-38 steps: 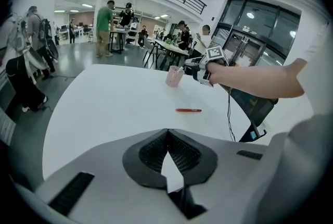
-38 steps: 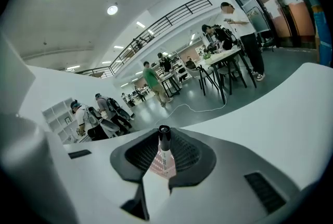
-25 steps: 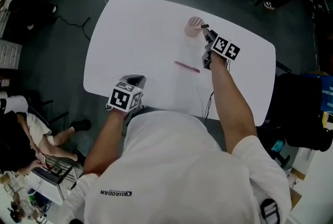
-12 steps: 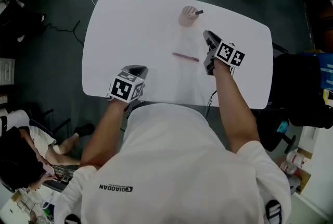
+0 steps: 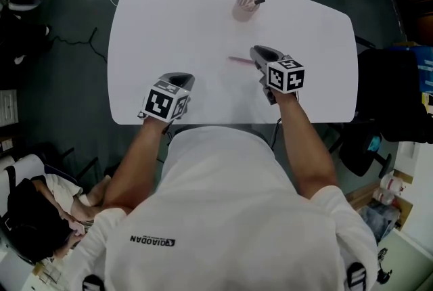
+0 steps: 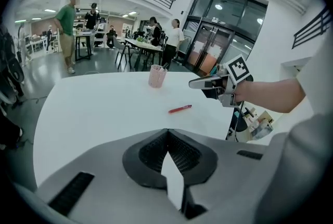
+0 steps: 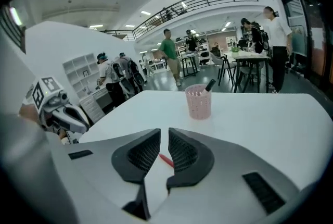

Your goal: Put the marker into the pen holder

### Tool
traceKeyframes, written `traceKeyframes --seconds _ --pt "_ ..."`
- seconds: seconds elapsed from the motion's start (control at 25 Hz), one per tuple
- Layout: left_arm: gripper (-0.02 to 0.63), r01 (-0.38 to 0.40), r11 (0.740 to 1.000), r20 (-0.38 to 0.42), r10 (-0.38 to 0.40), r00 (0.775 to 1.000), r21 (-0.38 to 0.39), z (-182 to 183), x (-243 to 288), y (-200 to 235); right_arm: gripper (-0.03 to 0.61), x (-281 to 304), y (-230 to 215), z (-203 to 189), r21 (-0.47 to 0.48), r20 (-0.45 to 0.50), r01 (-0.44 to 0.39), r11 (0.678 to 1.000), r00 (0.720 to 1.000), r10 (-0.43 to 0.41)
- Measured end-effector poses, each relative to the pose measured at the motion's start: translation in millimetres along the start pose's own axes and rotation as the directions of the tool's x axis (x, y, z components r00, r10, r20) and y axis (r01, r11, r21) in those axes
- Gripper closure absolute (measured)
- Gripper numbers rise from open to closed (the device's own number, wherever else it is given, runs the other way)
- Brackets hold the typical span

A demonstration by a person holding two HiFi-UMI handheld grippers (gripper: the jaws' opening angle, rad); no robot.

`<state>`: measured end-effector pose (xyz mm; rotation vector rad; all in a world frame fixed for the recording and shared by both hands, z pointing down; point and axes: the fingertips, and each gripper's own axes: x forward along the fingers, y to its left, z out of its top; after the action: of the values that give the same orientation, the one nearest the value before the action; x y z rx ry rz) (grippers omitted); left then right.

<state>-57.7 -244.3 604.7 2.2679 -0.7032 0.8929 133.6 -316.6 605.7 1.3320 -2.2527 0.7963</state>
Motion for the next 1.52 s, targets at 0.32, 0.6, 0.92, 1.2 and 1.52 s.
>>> traceKeyframes --seconds 0.32,0.6,0.92,1.2,1.52 --pt "0.588 -0.014 0.999 0.003 0.014 1.0 -0.032 -22 -16 18 0.512 38 29 -47 -0.242 -0.202 -0.046 0.969 0.979 -0.004" --pt "0.588 -0.064 0.992 0.011 0.065 0.998 -0.105 -46 -35 43 0.512 64 36 -77 -0.521 -0.369 -0.122 0.845 0.925 -0.093" --pt "0.588 -0.091 0.983 0.037 0.098 0.995 -0.159 -57 -52 56 0.506 83 30 -93 -0.676 -0.469 -0.223 0.702 0.865 -0.177" --pt "0.588 -0.089 0.972 0.047 0.101 0.994 -0.216 -62 -50 62 0.506 97 29 -107 -0.675 -0.591 -0.36 0.644 0.786 -0.18" --pt "0.588 -0.069 0.977 0.054 0.081 0.995 -0.204 -50 -36 49 0.515 97 29 -109 -0.67 -0.632 -0.402 0.624 0.75 -0.195"
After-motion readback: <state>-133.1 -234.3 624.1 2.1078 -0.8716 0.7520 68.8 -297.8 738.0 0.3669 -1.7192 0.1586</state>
